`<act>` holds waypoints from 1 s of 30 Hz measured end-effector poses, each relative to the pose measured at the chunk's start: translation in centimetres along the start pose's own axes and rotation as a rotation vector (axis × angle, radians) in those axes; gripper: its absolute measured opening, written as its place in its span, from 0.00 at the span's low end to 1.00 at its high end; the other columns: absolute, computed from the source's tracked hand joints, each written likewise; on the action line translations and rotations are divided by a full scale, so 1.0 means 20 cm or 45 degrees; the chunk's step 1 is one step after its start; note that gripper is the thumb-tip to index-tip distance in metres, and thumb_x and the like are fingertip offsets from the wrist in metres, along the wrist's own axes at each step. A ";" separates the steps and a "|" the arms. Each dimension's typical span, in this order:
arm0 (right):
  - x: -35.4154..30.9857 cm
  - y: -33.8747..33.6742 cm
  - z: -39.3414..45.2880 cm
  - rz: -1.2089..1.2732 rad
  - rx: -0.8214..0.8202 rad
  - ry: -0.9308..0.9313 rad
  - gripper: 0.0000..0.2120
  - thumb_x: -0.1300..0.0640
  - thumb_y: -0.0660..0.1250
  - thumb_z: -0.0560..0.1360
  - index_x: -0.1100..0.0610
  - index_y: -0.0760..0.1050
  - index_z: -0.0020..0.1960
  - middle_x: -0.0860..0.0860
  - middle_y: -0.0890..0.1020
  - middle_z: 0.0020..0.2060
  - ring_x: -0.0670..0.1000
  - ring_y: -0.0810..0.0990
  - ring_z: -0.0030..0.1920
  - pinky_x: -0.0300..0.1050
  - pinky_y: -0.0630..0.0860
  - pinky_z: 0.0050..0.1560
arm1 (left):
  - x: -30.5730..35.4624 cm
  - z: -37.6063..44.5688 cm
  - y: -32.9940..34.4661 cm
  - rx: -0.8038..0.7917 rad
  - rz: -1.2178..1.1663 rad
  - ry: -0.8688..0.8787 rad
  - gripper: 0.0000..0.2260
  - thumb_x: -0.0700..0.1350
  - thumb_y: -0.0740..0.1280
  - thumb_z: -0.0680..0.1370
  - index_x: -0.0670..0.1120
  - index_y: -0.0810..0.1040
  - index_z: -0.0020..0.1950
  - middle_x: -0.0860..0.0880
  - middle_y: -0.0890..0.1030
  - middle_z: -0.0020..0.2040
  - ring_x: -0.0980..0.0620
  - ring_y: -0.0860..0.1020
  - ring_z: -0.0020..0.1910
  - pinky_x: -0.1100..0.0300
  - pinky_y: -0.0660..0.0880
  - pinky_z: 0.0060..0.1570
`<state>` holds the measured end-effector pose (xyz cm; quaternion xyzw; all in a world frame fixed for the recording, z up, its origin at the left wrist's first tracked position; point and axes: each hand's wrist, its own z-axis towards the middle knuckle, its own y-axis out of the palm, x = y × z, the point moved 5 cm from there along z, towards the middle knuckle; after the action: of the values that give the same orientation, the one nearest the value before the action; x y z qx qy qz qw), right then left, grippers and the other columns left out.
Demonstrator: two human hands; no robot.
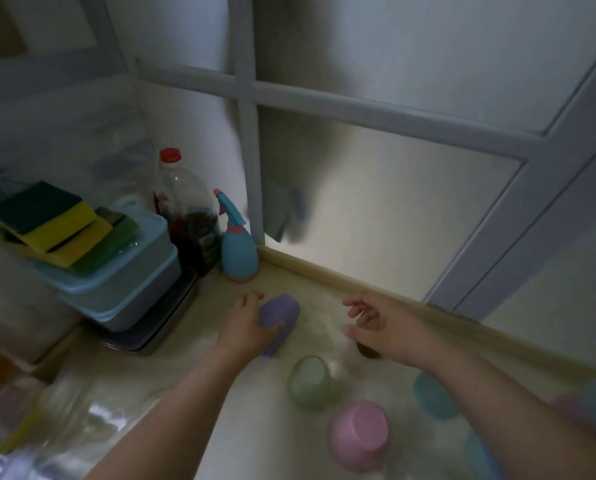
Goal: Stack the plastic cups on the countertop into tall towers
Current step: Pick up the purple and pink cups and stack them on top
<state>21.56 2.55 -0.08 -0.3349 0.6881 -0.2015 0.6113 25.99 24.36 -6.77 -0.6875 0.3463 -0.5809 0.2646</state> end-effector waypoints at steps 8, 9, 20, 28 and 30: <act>0.12 0.11 0.14 0.060 -0.010 0.047 0.14 0.45 0.71 0.64 0.38 0.72 0.48 0.42 0.79 0.42 0.43 0.77 0.41 0.47 0.77 0.48 | -0.09 0.17 0.15 -0.185 0.116 -0.107 0.31 0.52 0.72 0.66 0.42 0.66 0.63 0.39 0.76 0.59 0.39 0.75 0.57 0.52 0.73 0.55; 0.13 0.11 0.15 0.063 -0.013 0.055 0.15 0.43 0.70 0.63 0.37 0.72 0.47 0.42 0.79 0.42 0.43 0.78 0.42 0.48 0.78 0.50 | -0.09 0.17 0.15 -0.203 0.118 -0.125 0.31 0.52 0.72 0.67 0.41 0.65 0.64 0.39 0.76 0.58 0.40 0.76 0.56 0.53 0.73 0.55; 0.13 0.10 -0.13 0.111 -0.107 0.078 0.21 0.54 0.72 0.69 0.49 0.72 0.60 0.47 0.76 0.50 0.45 0.73 0.46 0.27 0.71 0.46 | -0.01 -0.01 0.04 0.037 -0.342 -0.037 0.36 0.52 0.74 0.65 0.43 0.64 0.68 0.42 0.74 0.64 0.43 0.74 0.60 0.55 0.69 0.54; 0.21 0.23 -0.38 -0.215 -0.339 0.171 0.40 0.49 0.75 0.64 0.48 0.61 0.71 0.49 0.71 0.66 0.46 0.70 0.61 0.37 0.68 0.59 | 0.07 -0.36 0.00 -0.035 -0.693 0.077 0.40 0.59 0.68 0.52 0.49 0.67 0.62 0.49 0.74 0.52 0.50 0.76 0.47 0.56 0.73 0.44; 0.24 0.27 -0.41 -0.206 -0.342 0.210 0.43 0.50 0.76 0.62 0.48 0.59 0.72 0.49 0.69 0.67 0.48 0.70 0.63 0.40 0.68 0.63 | 0.06 -0.45 0.02 -0.063 -0.822 0.054 0.36 0.58 0.69 0.51 0.51 0.67 0.58 0.51 0.76 0.49 0.56 0.76 0.44 0.60 0.73 0.38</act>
<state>12.35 1.85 -5.80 -0.4504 0.7274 -0.1831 0.4842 17.24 23.52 -4.79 -0.7558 0.1297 -0.6404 0.0425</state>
